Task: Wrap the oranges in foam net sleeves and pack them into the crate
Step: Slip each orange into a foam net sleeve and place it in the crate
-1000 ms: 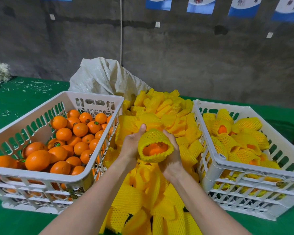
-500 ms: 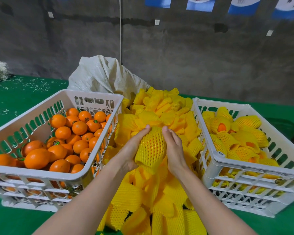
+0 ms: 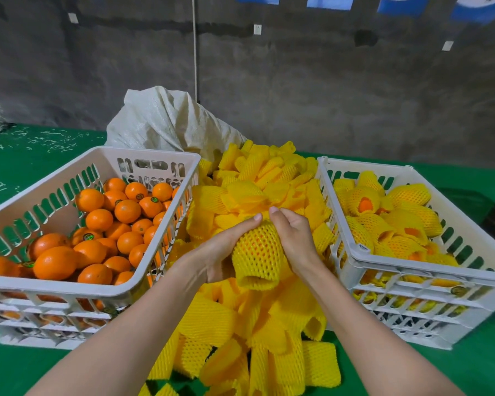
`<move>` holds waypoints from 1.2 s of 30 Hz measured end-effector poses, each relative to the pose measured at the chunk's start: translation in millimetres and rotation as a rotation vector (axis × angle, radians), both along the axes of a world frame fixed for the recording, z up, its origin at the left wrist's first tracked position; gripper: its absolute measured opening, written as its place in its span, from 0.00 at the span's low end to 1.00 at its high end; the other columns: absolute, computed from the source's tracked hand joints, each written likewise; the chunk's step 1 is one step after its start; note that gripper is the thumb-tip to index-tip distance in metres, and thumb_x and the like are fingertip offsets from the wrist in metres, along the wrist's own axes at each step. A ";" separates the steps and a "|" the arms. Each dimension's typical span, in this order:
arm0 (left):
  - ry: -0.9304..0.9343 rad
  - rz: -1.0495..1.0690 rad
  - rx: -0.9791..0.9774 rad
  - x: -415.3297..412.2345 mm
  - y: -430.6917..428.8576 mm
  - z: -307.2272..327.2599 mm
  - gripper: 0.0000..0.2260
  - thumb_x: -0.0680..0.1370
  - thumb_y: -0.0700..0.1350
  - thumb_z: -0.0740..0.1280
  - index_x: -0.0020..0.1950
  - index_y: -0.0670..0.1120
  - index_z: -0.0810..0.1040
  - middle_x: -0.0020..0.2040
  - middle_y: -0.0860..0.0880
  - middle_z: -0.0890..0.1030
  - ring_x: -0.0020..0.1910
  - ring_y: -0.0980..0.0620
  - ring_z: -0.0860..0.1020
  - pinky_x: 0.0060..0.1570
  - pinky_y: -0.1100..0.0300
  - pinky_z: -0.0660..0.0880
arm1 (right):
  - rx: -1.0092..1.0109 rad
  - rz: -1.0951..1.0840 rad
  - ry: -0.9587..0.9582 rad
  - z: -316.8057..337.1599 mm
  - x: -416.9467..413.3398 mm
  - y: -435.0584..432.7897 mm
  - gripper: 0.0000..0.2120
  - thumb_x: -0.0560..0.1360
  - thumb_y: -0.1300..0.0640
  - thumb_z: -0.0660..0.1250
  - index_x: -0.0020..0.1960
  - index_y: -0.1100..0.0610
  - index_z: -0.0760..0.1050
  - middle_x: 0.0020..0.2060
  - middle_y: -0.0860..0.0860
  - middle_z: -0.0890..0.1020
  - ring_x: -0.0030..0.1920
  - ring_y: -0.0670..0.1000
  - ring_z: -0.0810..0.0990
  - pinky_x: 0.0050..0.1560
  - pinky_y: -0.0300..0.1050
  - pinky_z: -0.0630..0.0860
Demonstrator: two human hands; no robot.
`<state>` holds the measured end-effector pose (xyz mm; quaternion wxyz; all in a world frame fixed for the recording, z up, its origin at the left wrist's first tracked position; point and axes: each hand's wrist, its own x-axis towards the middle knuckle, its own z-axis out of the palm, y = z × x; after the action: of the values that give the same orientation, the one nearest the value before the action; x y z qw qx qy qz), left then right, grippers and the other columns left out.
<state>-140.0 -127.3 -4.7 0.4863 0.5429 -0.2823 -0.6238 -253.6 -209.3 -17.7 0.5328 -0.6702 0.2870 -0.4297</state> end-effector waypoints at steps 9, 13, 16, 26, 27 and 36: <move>-0.058 0.135 -0.077 -4.6 -1.1 4.9 0.13 0.71 0.54 0.68 0.52 0.49 0.79 0.48 0.48 0.84 0.47 0.50 0.81 0.46 0.55 0.76 | -0.123 -0.090 -0.062 -16.4 -14.9 22.1 0.05 0.78 0.48 0.59 0.50 0.49 0.67 0.42 0.43 0.71 0.38 0.38 0.70 0.40 0.33 0.68; 0.020 0.238 -0.099 -10.5 -6.7 5.3 0.14 0.76 0.51 0.65 0.58 0.46 0.78 0.43 0.47 0.85 0.40 0.51 0.83 0.38 0.57 0.77 | -0.230 -0.071 0.024 -24.2 -22.4 35.9 0.17 0.72 0.40 0.61 0.55 0.48 0.67 0.53 0.41 0.73 0.55 0.42 0.74 0.51 0.35 0.71; 0.093 0.307 -0.082 -17.5 -13.0 3.6 0.17 0.76 0.50 0.66 0.61 0.43 0.77 0.48 0.43 0.83 0.43 0.47 0.82 0.41 0.54 0.77 | -0.296 -0.027 0.090 -20.4 -28.1 35.8 0.26 0.68 0.39 0.63 0.60 0.54 0.67 0.55 0.46 0.74 0.57 0.44 0.73 0.53 0.37 0.70; 0.012 0.171 -0.328 -69.5 -63.3 19.5 0.26 0.72 0.64 0.55 0.55 0.45 0.77 0.46 0.49 0.85 0.46 0.53 0.84 0.40 0.61 0.80 | -0.434 -0.166 0.140 12.5 -72.0 -15.8 0.30 0.64 0.53 0.73 0.64 0.53 0.69 0.57 0.46 0.72 0.58 0.41 0.70 0.56 0.33 0.70; 0.003 0.213 -0.344 -80.1 -72.8 21.4 0.25 0.75 0.64 0.53 0.52 0.46 0.77 0.42 0.50 0.86 0.44 0.54 0.84 0.38 0.62 0.80 | -0.432 -0.212 0.119 15.5 -78.7 -23.8 0.29 0.64 0.52 0.73 0.63 0.53 0.70 0.57 0.46 0.74 0.58 0.43 0.72 0.56 0.36 0.72; -0.880 0.336 -0.435 -164.6 -164.8 -0.5 0.15 0.81 0.37 0.55 0.67 0.38 0.68 0.61 0.39 0.76 0.60 0.42 0.75 0.58 0.52 0.71 | -0.276 -0.544 0.163 11.3 -142.3 -120.0 0.31 0.65 0.56 0.75 0.64 0.51 0.66 0.56 0.43 0.71 0.56 0.45 0.70 0.51 0.36 0.67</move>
<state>-304.6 -292.1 -5.1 0.5166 0.6780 -0.4921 -0.1768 -395.9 -329.3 -6.4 0.2776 -0.6671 0.4363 -0.5362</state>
